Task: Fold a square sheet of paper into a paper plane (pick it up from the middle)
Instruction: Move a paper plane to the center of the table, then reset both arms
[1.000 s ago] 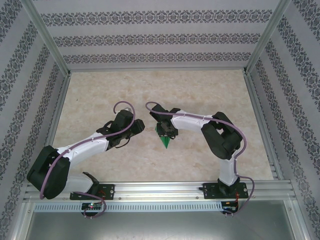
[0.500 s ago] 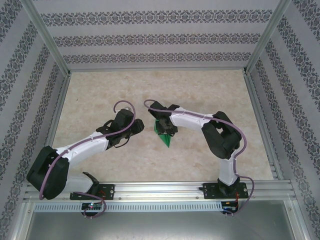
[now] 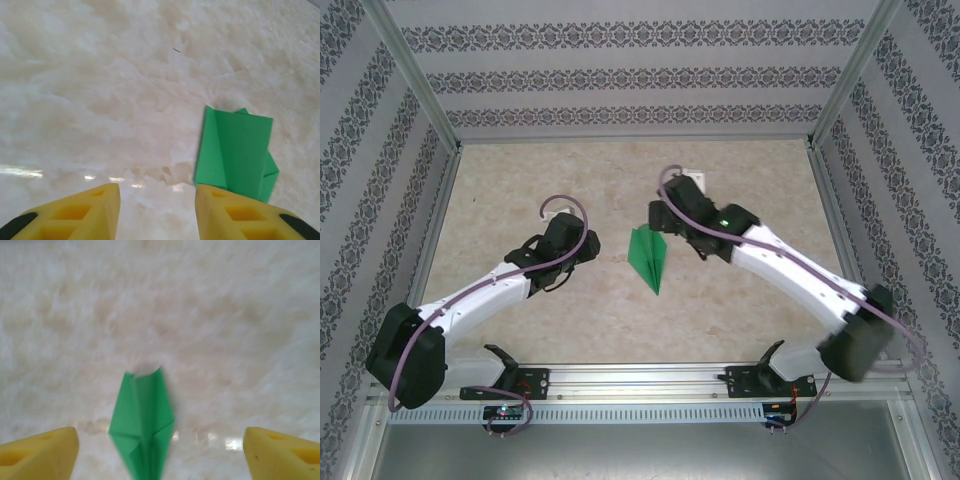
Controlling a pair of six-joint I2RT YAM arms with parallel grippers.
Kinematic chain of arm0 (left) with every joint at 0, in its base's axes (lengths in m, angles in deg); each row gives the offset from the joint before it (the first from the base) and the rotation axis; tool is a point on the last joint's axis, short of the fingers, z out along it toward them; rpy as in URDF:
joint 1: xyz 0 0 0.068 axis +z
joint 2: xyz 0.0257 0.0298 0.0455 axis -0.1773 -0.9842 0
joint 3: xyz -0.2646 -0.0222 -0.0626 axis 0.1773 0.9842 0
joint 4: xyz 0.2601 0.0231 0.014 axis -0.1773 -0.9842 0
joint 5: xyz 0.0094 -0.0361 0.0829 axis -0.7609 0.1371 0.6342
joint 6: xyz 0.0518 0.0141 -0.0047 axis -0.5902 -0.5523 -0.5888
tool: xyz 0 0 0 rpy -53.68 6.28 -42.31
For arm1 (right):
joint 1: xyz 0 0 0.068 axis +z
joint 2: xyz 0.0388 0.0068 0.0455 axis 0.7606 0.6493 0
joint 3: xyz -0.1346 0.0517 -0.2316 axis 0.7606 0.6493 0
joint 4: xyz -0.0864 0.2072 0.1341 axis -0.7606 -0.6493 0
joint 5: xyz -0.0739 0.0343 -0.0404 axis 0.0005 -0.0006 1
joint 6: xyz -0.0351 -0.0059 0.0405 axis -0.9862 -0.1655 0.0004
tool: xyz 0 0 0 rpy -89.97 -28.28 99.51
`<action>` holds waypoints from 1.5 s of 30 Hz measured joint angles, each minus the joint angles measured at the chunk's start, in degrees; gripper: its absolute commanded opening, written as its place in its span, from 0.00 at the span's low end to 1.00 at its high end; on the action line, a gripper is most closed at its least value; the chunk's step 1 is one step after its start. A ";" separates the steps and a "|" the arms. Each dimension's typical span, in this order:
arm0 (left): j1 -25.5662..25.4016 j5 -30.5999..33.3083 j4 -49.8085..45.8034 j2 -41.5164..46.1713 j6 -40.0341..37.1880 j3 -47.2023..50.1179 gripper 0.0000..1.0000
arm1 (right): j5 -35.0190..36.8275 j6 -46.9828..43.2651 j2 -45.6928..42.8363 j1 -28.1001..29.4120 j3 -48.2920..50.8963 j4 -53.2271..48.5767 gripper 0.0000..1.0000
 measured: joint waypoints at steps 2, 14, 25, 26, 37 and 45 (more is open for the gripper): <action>0.35 3.63 -1.79 1.99 -1.46 -0.07 0.79 | 4.87 -1.42 -6.29 -3.10 6.23 4.00 0.98; 17.79 25.81 -10.60 5.14 -10.60 -1.03 1.00 | 9.16 -21.05 -3.19 -30.99 36.11 35.69 0.98; 24.63 28.13 9.94 4.83 -26.25 10.36 1.00 | -6.05 -33.16 6.67 -36.37 41.66 68.41 0.98; 24.83 27.82 11.78 4.13 -27.34 10.99 1.00 | -8.31 -33.31 6.27 -37.97 43.76 71.80 0.98; 25.07 20.92 38.69 -4.46 -37.88 18.78 1.00 | -17.11 -32.37 9.53 -43.47 51.23 89.00 0.98; 25.81 12.11 52.81 -15.28 -43.74 19.32 1.00 | -18.08 -32.22 9.38 -43.47 51.06 89.55 0.98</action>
